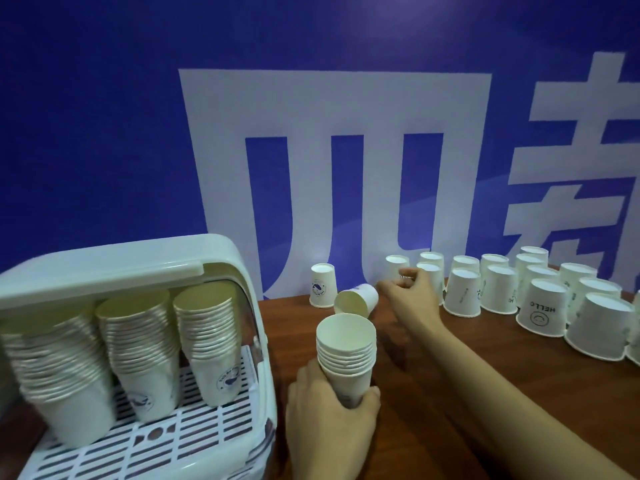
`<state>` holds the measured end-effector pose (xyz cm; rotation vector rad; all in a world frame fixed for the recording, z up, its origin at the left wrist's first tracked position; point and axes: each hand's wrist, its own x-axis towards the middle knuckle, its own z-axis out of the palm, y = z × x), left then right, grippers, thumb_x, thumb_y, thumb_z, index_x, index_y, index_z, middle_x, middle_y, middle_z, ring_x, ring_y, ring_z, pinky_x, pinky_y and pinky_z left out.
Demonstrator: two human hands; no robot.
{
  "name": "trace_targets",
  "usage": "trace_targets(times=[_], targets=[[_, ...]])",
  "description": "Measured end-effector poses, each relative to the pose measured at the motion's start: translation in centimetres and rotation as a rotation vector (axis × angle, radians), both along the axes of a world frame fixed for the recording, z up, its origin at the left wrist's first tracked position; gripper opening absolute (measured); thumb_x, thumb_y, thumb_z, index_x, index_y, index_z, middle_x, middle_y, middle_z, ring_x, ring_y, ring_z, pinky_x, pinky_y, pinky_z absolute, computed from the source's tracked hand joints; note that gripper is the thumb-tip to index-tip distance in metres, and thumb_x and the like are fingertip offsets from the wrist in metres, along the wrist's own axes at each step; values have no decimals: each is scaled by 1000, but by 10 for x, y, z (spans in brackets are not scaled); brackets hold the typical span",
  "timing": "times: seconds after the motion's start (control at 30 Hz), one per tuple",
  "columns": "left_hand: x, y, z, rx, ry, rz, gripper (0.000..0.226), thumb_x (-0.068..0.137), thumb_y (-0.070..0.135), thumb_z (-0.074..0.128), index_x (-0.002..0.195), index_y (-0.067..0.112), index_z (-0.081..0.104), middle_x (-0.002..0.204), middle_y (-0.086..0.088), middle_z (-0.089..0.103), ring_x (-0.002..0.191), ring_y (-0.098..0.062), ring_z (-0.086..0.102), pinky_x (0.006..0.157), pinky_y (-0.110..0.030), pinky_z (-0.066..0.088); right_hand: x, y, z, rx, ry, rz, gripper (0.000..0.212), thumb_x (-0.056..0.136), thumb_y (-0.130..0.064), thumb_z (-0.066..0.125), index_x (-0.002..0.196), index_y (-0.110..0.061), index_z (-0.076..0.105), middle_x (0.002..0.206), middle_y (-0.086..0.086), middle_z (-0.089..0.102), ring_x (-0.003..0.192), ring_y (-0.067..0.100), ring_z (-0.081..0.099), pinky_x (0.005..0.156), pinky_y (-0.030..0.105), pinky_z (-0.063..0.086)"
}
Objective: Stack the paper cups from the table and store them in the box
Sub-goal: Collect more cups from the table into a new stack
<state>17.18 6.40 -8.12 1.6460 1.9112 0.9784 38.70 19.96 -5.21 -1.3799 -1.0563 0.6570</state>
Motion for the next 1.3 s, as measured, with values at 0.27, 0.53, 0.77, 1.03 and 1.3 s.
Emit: trace_targets(times=[0.27, 0.53, 0.77, 1.03, 1.3], targets=[[55, 4, -28, 179, -164, 33, 68, 66, 58, 86, 122, 36, 54, 120, 15, 64, 116, -15, 60, 102, -38, 52, -4, -3, -43, -211, -529, 123, 123, 63, -65, 78, 161, -31, 12, 162, 2, 33, 152, 29, 23, 120, 51, 20], [57, 0, -27, 182, -102, 0, 59, 70, 60, 81, 116, 35, 54, 114, 14, 61, 118, -17, 58, 102, -39, 50, -5, -1, -43, 103, -1128, 10, 54, 83, -63, 62, 128, -33, 56, 127, -8, 60, 125, 20, 48, 95, 39, 33], [53, 0, -24, 226, -119, 66, 57, 70, 51, 87, 112, 28, 57, 109, 10, 58, 115, -20, 58, 96, -37, 52, -7, -32, 15, 84, -324, 109, 71, 81, -49, 72, 139, -15, 49, 90, -2, 65, 84, 13, 63, 74, 25, 49], [54, 0, -21, 196, -107, 115, 54, 71, 54, 82, 111, 28, 57, 110, 7, 59, 114, -22, 58, 87, -37, 52, -35, -70, 30, 103, -230, 595, 51, 77, -31, 88, 119, -20, 61, 115, -5, 73, 107, 6, 70, 89, 30, 57], [54, 0, -19, 193, -123, 114, 51, 74, 48, 81, 111, 27, 54, 111, 7, 59, 113, -22, 59, 81, -35, 48, -19, -72, 45, 99, -476, 680, 73, 60, -50, 86, 125, -32, 58, 115, -9, 72, 105, 1, 66, 96, 36, 55]])
